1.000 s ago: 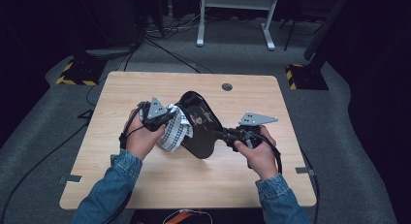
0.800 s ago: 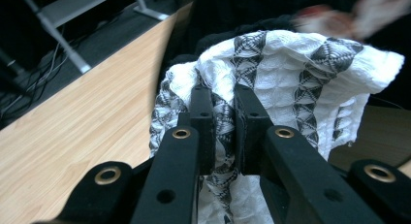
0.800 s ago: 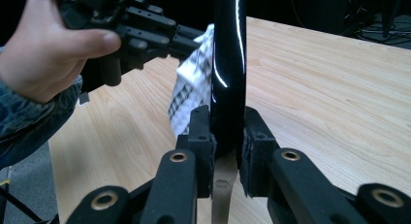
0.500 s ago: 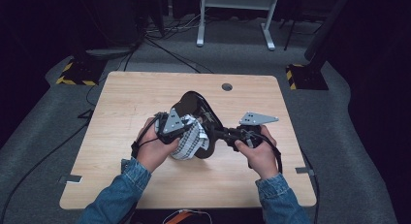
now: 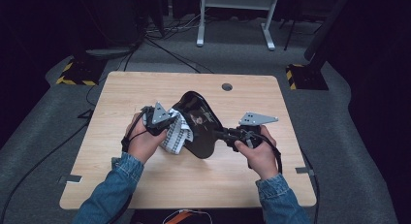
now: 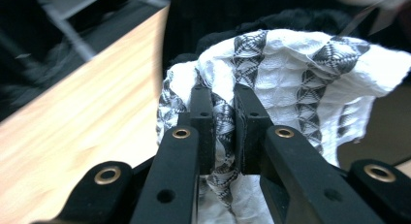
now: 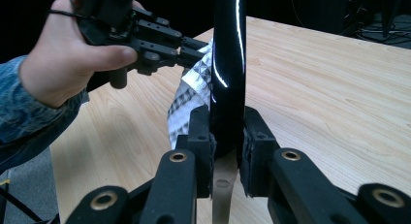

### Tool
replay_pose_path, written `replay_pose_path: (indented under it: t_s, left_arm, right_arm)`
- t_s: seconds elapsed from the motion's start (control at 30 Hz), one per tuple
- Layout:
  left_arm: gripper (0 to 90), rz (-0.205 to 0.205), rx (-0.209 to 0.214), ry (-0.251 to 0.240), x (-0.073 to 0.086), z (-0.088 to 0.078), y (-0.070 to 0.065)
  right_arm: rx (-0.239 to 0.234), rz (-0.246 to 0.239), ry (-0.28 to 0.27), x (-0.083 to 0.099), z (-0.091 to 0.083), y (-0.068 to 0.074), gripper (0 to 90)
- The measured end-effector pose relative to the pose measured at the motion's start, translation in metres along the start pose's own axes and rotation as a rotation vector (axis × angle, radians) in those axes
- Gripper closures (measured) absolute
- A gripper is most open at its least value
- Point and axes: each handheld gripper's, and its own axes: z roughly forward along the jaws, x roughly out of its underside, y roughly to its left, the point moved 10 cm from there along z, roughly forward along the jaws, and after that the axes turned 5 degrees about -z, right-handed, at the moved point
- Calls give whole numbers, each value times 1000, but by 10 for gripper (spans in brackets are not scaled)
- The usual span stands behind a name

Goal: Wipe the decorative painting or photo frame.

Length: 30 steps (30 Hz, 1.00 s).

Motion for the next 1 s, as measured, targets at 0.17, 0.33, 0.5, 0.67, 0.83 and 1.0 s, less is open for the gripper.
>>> replay_pose_path:
  t_s: [0.17,0.33,0.5,0.67,0.83,1.0]
  left_arm:
    - [809,-46,46,-19,-2,-1,-6]
    - [809,-5,111,-41,-10,-6,-32]
    - [809,53,170,-71,-22,-12,-67]
    - [810,58,179,-70,-21,-11,-70]
    - [810,38,150,-53,-13,-8,-58]
    - [810,7,95,-26,2,0,-33]
  right_arm:
    - [0,1,-1,0,0,0,779]
    - [1,3,-1,0,0,0,780]
    - [4,4,0,0,0,-1,784]
    - [6,5,2,0,-1,-1,785]
    - [4,5,6,1,-2,-1,784]
    - [-2,7,14,2,-5,2,777]
